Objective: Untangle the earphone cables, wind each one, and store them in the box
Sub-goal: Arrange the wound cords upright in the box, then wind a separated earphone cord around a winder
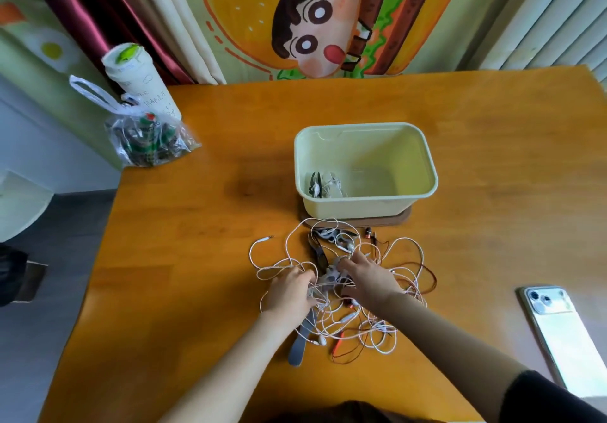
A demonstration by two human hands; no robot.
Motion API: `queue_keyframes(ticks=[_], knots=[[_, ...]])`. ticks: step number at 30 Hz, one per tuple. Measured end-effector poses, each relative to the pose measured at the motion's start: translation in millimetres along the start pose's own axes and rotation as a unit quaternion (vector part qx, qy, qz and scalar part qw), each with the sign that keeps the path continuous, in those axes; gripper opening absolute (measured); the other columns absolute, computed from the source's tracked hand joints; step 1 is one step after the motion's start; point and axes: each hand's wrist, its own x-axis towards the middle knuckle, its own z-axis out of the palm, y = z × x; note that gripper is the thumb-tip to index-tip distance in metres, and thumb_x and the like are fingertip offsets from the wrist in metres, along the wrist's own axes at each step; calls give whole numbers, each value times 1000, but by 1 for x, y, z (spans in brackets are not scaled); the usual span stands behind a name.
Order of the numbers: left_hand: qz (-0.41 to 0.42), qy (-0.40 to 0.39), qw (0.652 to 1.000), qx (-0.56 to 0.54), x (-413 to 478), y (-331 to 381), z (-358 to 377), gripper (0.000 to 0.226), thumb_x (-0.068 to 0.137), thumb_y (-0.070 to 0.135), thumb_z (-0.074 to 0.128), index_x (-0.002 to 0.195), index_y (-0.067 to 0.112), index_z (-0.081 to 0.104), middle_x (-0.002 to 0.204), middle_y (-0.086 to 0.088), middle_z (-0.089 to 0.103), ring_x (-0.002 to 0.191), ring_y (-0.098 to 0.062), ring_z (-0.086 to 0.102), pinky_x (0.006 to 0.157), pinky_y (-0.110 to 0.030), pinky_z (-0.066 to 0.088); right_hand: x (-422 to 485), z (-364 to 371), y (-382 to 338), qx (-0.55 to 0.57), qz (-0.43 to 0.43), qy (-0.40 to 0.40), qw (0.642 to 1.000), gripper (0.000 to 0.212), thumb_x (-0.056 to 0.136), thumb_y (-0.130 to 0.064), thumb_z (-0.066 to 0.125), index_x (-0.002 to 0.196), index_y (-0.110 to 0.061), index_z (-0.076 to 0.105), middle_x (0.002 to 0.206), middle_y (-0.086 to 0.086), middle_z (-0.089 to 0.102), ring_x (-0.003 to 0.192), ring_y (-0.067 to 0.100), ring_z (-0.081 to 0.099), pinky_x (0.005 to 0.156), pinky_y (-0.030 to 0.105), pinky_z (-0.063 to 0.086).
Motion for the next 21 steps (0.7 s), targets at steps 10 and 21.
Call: queue_keyframes(ticks=[10,21], knots=[[22,106,986,-126,-7,-3,-5,11,88,19,66,97,13,66,103,0,62,93,-18,61,73,-26,46,-6,-8,-27,123,-103,19,987,51,94,-31,53,140,-16,34,137,2,46,124,17,44,104,27,38],[41,144,954,-260,-16,8,-34,13,81,18,73,71,21,66,65,15,61,60,-2,58,53,-11,40,-12,-23,-19,192,-86,64,975,18,95,-23,53,96,-13,67,86,-1,70,76,13,64,72,30,53]])
